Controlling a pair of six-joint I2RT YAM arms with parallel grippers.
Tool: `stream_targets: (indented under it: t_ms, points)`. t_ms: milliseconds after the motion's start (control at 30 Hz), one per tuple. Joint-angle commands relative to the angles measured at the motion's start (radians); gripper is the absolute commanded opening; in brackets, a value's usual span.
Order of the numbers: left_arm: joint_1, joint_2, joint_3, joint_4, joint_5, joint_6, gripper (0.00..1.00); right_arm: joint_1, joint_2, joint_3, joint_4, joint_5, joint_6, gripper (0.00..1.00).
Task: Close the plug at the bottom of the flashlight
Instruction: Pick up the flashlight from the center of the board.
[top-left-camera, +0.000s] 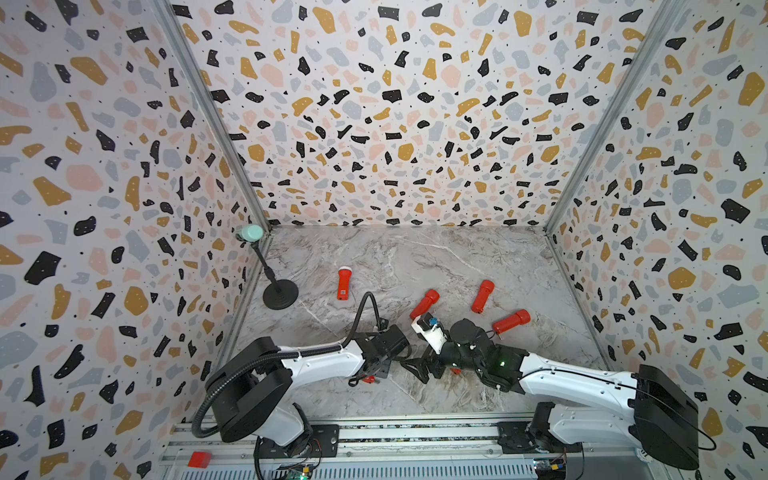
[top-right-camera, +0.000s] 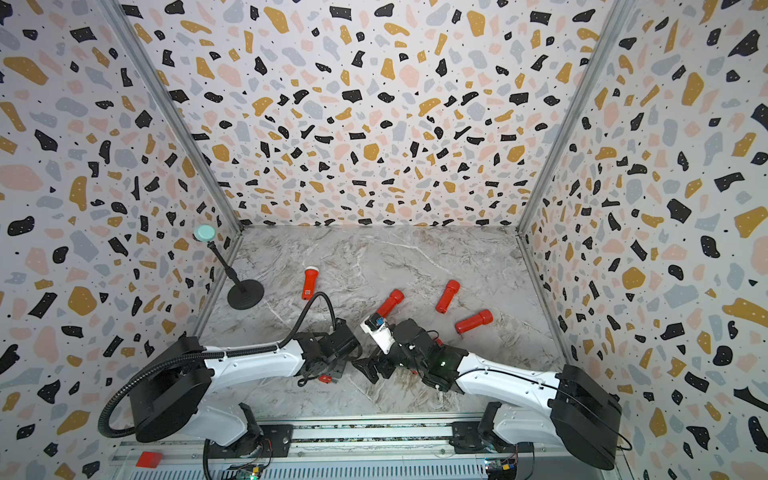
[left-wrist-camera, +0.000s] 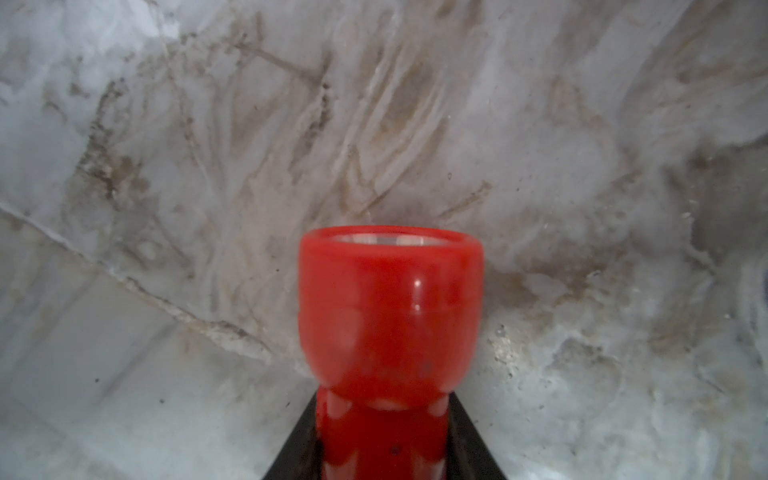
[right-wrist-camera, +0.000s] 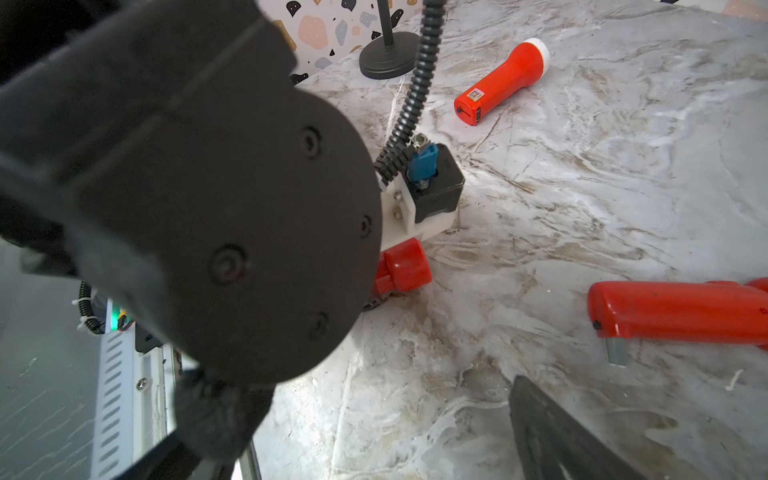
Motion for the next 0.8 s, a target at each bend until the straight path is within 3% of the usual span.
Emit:
stream_targets:
  t_ms: [0,300,533,767]
  points:
    - [-0.004,0.008,0.015,-0.039,-0.010,0.004,0.00,0.002,-0.035,-0.015,0.023,0.036,0.010,0.99]
    - [-0.005,-0.008,0.083,-0.022,-0.079,-0.045,0.00,-0.022,-0.120,-0.073,0.080,0.093,0.032,0.99]
    - [-0.005,-0.003,0.162,0.109,-0.019,0.015,0.00,-0.066,-0.223,-0.135,0.140,0.116,0.069,0.99]
    - [-0.004,-0.013,0.253,0.238,-0.047,0.064,0.00,-0.129,-0.328,-0.136,0.123,0.152,0.127,0.99]
